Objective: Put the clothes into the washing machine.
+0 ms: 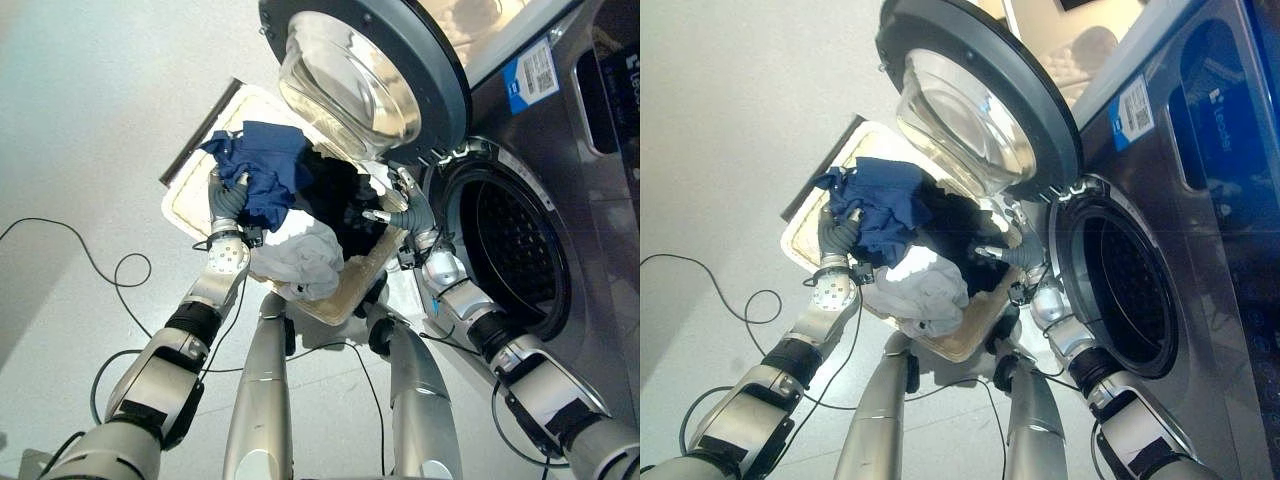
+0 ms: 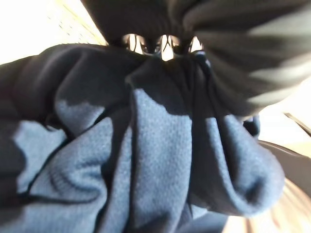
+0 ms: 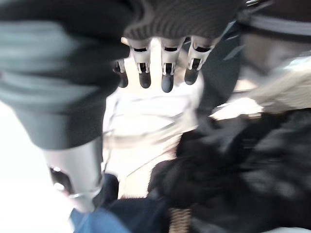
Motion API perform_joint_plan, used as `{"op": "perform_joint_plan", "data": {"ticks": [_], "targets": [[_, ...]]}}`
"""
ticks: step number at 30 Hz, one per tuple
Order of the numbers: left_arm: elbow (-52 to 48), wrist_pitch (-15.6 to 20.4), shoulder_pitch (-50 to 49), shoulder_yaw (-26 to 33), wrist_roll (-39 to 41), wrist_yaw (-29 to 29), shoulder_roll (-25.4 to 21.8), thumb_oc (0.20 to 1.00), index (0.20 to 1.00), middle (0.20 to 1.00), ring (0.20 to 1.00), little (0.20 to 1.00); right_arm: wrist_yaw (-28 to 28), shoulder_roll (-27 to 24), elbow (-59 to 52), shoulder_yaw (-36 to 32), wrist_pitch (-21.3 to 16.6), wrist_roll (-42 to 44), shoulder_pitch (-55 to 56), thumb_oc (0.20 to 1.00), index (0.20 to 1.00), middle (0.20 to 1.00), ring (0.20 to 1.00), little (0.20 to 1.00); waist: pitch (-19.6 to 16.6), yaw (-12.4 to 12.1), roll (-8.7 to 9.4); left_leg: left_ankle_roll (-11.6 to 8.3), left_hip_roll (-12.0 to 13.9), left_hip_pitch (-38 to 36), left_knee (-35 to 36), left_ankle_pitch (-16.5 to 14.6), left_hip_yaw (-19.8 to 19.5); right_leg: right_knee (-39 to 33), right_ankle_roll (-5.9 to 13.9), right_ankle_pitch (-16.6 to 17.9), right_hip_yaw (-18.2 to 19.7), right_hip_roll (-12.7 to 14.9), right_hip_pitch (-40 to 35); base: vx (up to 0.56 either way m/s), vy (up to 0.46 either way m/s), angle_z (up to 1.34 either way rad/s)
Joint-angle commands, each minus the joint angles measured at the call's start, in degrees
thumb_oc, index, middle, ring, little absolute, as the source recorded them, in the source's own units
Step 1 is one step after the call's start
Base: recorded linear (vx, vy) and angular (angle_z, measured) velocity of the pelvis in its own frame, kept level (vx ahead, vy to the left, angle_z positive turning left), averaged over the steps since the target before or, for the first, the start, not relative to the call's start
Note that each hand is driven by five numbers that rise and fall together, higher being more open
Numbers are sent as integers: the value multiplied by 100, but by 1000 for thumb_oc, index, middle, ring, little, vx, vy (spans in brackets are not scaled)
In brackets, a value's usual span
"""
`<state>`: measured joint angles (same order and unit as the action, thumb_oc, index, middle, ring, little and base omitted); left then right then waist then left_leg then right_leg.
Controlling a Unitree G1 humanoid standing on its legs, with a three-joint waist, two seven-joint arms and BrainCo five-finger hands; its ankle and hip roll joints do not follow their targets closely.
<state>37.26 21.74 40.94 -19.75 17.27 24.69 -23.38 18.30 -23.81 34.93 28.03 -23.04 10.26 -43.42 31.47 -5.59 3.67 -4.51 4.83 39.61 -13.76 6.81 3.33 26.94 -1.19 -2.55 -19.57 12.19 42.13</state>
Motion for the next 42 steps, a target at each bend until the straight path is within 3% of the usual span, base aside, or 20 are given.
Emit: {"op": "perform_joint_plan", "data": {"ticks": [1,4,6,7,9,10,11,15,20,27,33,42], "targets": [[-527,410,33,-130,90,-510,336,200,200,200,200,200,-3,-238,-400,-27,282,-314,-186,1000,1000,1000,1000,1000,-168,2,-564,-72,-327,-33,15,-373,241,173,841,-6,-171,195,-80,13,-54,14],[-924,448,-32,-235,91,-804,302,200,200,200,200,200,-117,-267,-374,86,718,-575,-400,1000,1000,1000,1000,1000,-168,-65,-601,-77,-377,-230,-14,-524,234,195,912,-128,-151,237,-270,42,-43,10],[-1241,464,41,-332,82,-1006,234,200,200,200,200,200,-209,-328,-257,203,927,-688,-706,1000,1000,1000,1000,1000,-168,-146,-667,-11,-398,-116,25,-380,207,151,827,14,-256,271,-184,6,-44,7],[-1253,474,-15,-350,84,-1039,245,200,200,200,200,200,-218,-317,-240,227,942,-693,-670,1000,1000,1000,1000,1000,-168,-146,-662,-44,-409,-251,1,-519,198,216,901,-119,-191,280,-285,10,-36,11],[-1422,460,62,-401,167,-1287,179,200,200,200,200,200,-192,-365,-152,279,1022,-722,-881,1000,1000,1000,1000,1000,-168,-190,-709,14,-423,-126,9,-390,182,178,825,22,-268,290,-181,-26,-23,16],[-1613,379,78,-455,312,-1573,130,200,200,200,200,200,-313,-401,-88,315,1108,-748,-1029,1000,1000,1000,1000,1000,-168,-225,-759,35,-457,-124,-6,-396,168,198,825,31,-272,304,-169,-1,-23,15],[-1625,376,22,-476,333,-1612,139,200,200,200,200,200,-320,-396,-80,337,1114,-741,-988,1000,1000,1000,1000,1000,-168,-224,-756,3,-469,-258,-29,-534,161,263,903,-100,-205,313,-269,59,-31,15],[-1902,308,-16,-544,403,-1868,105,200,200,200,200,200,-455,-401,-93,400,1195,-635,-1121,1000,1000,1000,1000,1000,-168,-267,-821,19,-526,-301,-23,-531,131,251,898,-98,-226,334,-311,16,-4,9],[-2113,181,116,-650,613,-2186,89,200,200,200,200,200,-1316,-237,-161,643,1419,-447,-1347,1000,1000,1000,1000,1000,-168,-330,-904,49,-621,-317,-91,-519,72,274,868,-98,-221,358,-338,5,-10,8],[-2067,136,314,-745,758,-2412,97,200,200,200,200,200,-2426,-163,-158,1061,1800,-8,-1408,1000,1000,1000,1000,1000,-168,-318,-875,46,-630,-351,-65,-465,76,244,817,-88,-199,313,-375,0,0,0],[-1953,111,614,-902,744,-2410,244,200,200,200,200,200,-2843,143,228,1232,1692,411,-1501,1000,1000,1000,1000,1000,-168,-320,-869,60,-650,-359,-79,-428,62,239,782,-63,-165,253,-374,0,0,0],[-1578,-42,993,-1015,532,-2251,354,200,200,200,200,200,-3031,393,416,1125,1553,1192,-1503,1000,1000,1000,1000,1000,-168,-232,-852,39,-684,-324,-89,-374,75,167,752,-28,-92,152,-354,0,0,0]]}}
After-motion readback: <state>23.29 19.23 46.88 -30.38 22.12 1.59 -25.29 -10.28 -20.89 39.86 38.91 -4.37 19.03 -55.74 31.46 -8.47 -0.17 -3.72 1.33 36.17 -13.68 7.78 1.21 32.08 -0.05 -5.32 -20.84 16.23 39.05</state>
